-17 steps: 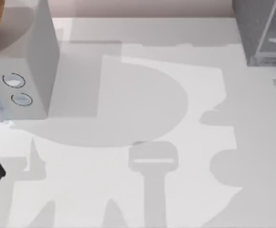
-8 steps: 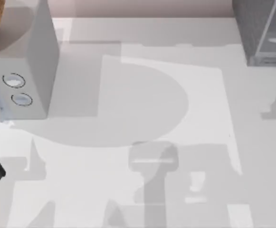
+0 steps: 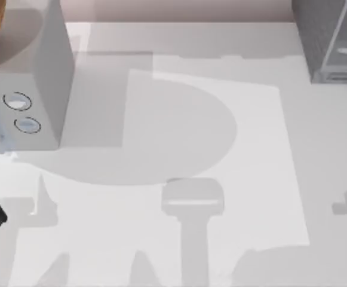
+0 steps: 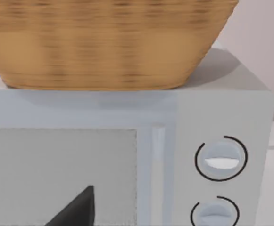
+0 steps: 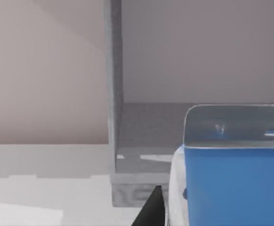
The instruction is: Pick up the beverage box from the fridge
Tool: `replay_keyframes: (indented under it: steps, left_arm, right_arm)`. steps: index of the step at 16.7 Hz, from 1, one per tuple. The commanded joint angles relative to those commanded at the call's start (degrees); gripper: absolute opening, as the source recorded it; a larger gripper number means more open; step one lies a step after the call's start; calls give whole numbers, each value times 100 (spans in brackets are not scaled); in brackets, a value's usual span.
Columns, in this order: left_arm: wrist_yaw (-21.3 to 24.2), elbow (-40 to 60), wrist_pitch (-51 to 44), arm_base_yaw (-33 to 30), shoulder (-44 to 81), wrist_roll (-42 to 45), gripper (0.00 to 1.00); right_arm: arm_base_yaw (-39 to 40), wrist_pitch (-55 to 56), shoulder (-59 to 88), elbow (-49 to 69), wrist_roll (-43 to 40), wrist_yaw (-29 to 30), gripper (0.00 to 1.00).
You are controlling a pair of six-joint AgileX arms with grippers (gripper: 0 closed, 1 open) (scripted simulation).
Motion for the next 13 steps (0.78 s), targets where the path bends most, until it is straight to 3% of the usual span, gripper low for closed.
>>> replay_keyframes:
  steps: [5, 13]
  left_arm:
    - [0, 0, 0, 0, 0, 0, 100]
    - [0, 0, 0, 0, 0, 0, 100]
  right_arm:
    - [171, -689, -977, -439, -22, 146, 0]
    - [154, -519, -793, -379, -13, 56, 0]
